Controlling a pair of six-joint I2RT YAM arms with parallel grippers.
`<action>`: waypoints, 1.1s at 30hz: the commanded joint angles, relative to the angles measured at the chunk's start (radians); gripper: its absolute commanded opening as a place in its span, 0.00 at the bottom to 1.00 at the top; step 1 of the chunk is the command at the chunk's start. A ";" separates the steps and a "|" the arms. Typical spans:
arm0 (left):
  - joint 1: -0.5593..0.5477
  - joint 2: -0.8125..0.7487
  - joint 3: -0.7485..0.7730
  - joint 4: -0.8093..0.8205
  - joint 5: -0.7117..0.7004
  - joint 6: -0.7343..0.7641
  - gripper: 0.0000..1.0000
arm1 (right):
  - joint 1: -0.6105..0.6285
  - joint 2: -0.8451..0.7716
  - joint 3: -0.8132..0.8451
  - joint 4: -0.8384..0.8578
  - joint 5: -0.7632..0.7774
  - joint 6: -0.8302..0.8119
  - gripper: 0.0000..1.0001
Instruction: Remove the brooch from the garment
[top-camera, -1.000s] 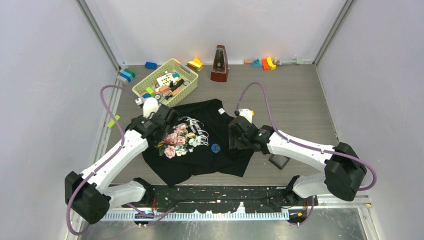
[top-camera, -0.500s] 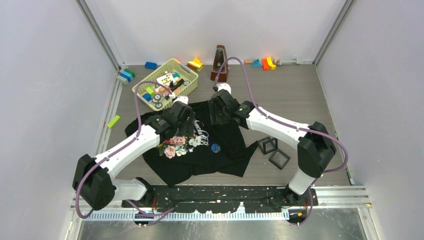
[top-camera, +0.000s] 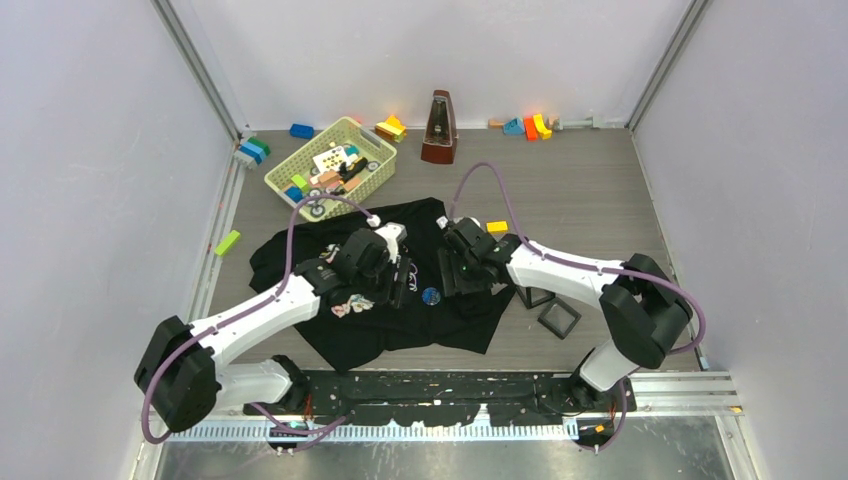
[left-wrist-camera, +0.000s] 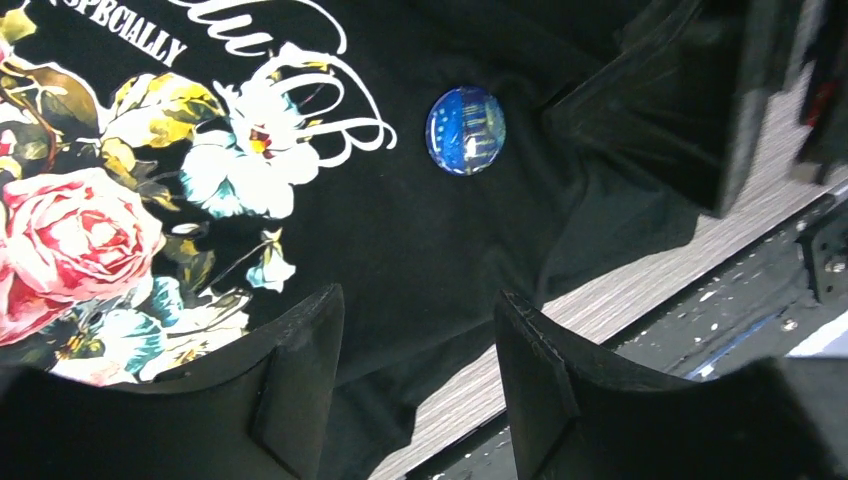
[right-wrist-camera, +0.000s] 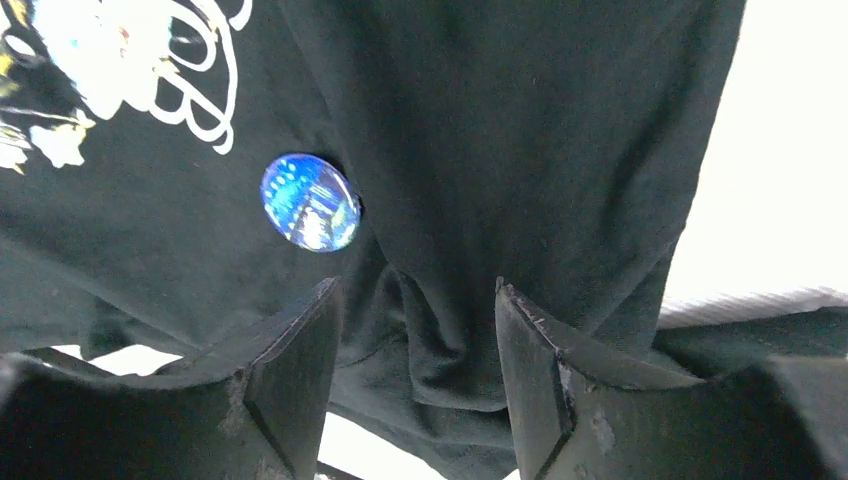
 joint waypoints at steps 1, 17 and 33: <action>-0.003 0.004 0.002 0.089 0.050 -0.044 0.58 | 0.008 -0.022 -0.049 0.085 -0.046 0.044 0.61; -0.003 -0.016 -0.102 0.288 0.209 -0.175 0.59 | 0.034 -0.136 -0.053 0.157 -0.212 0.079 0.01; -0.004 -0.138 -0.179 0.295 0.056 -0.322 0.62 | 0.069 -0.244 -0.044 0.160 -0.332 0.126 0.00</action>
